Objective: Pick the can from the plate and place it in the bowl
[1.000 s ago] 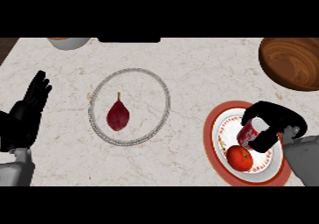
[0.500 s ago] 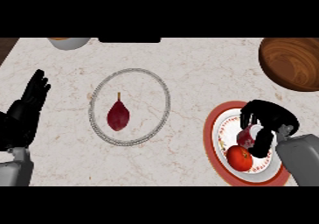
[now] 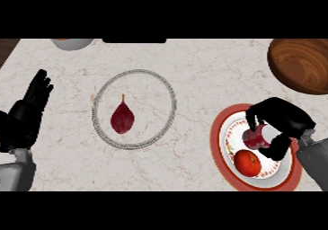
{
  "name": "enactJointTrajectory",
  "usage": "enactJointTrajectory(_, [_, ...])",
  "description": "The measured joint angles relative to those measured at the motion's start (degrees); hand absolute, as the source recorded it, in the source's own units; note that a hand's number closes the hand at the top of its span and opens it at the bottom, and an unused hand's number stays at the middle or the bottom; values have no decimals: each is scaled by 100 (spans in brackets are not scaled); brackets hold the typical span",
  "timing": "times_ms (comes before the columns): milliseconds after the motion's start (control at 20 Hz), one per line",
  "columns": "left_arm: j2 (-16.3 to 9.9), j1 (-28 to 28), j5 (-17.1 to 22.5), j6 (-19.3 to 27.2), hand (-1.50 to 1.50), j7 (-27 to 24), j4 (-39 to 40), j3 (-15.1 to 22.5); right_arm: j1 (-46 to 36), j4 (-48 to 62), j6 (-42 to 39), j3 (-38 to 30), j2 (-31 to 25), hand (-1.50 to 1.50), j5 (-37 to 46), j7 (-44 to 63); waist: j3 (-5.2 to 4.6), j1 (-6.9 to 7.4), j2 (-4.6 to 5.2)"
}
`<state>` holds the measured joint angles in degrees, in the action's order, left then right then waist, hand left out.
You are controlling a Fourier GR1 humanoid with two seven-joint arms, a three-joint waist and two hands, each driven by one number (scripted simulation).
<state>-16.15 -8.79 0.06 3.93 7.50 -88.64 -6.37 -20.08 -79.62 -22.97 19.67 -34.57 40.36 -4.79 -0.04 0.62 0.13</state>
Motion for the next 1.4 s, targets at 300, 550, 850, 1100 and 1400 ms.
enactJointTrajectory(300, [-2, 44, 27, -28, 0, -89, 113, -113, 82, -501, 655, -602, -284, 150, 22, -537, 3, -102, -23])
enactJointTrajectory(550, [-12, 25, 18, -10, 0, -86, 163, -165, -75, -1100, 941, -1624, -372, 150, -532, -394, 3, -176, -47])
enactJointTrajectory(850, [26, -47, -29, 12, 0, 25, 94, -133, -536, -1078, 568, -2818, -614, 150, -1449, -132, 2, -106, -31])
enactJointTrajectory(1100, [40, -31, -34, -82, 0, -17, 81, -149, -1051, -345, 442, -3170, -678, 150, -1578, -132, 3, -41, -14])
enactJointTrajectory(1400, [155, -115, -145, -55, 0, -8, 98, -45, -1737, 1236, 515, -3279, -678, 150, -1508, -780, 5, 34, 13])
